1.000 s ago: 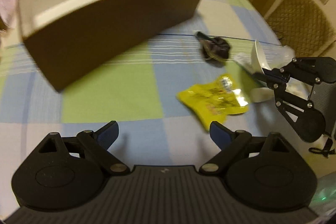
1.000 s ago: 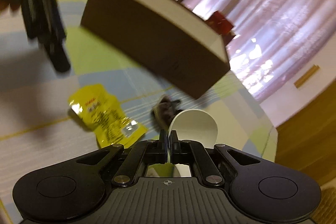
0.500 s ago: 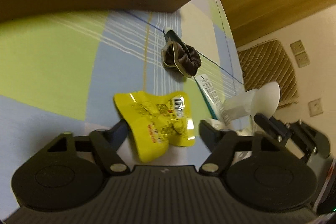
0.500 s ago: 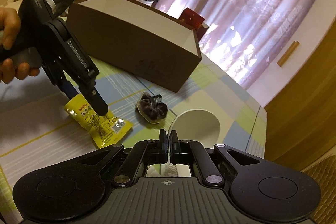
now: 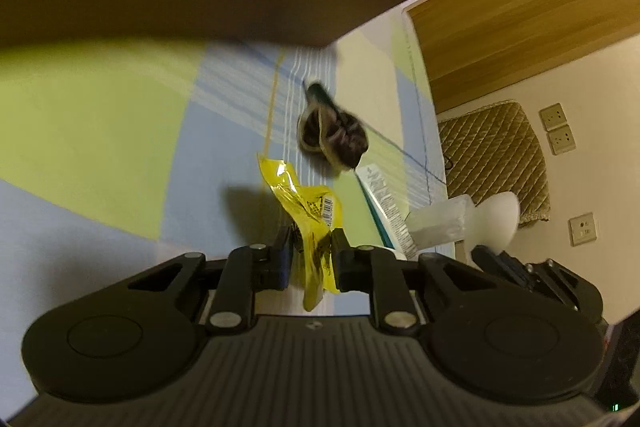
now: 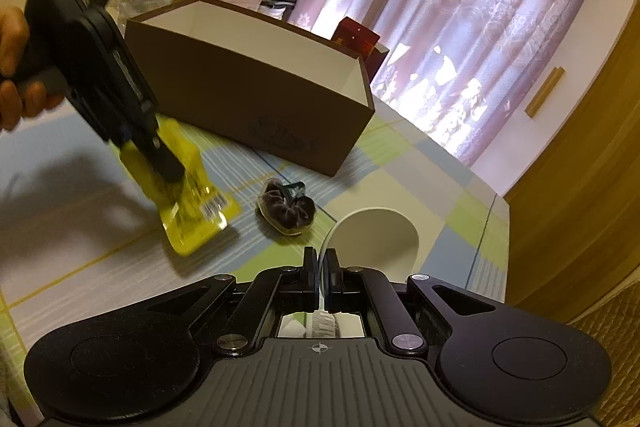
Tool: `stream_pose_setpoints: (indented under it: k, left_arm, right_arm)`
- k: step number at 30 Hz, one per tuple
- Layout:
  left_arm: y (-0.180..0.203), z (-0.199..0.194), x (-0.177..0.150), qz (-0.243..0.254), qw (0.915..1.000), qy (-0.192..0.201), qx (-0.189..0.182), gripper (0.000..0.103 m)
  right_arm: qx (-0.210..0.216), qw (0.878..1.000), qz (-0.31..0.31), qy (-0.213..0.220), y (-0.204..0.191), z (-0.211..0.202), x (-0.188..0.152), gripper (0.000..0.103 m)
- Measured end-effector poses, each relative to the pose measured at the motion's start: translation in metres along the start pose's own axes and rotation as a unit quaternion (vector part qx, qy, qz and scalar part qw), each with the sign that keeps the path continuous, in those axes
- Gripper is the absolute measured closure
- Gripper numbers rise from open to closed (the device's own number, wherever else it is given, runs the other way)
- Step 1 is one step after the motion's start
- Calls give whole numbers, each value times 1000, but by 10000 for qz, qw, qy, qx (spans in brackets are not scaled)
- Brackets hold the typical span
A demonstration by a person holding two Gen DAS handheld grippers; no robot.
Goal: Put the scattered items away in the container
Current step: 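Grasp the white ladle with the right tool while the left tool grasps the yellow packet, then lift both held items and carry them over the brown box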
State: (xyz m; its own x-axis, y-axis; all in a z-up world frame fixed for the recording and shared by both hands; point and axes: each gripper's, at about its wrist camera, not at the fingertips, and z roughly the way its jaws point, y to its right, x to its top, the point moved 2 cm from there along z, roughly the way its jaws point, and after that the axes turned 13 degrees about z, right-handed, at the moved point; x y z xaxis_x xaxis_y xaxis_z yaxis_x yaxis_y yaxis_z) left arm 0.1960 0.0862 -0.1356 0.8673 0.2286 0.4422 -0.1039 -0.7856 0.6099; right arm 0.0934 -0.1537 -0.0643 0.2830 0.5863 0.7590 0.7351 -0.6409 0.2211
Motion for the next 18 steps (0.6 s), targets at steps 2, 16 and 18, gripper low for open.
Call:
stream_pose_setpoints:
  k: [2,16,18]
  left_arm:
    - [4,-15,3,180,9997,82,104,87]
    - [37,-126,34,1208,9846,1119,584,87]
    - [40,-136,40,1308,9817,1225,648,87]
  right_arm:
    - [35,10000,22,29,0,-2,2,99]
    - [516,9961,-38,720,-6,-19,60,99]
    - [611,9946,-67,841,-8,-19,72,99]
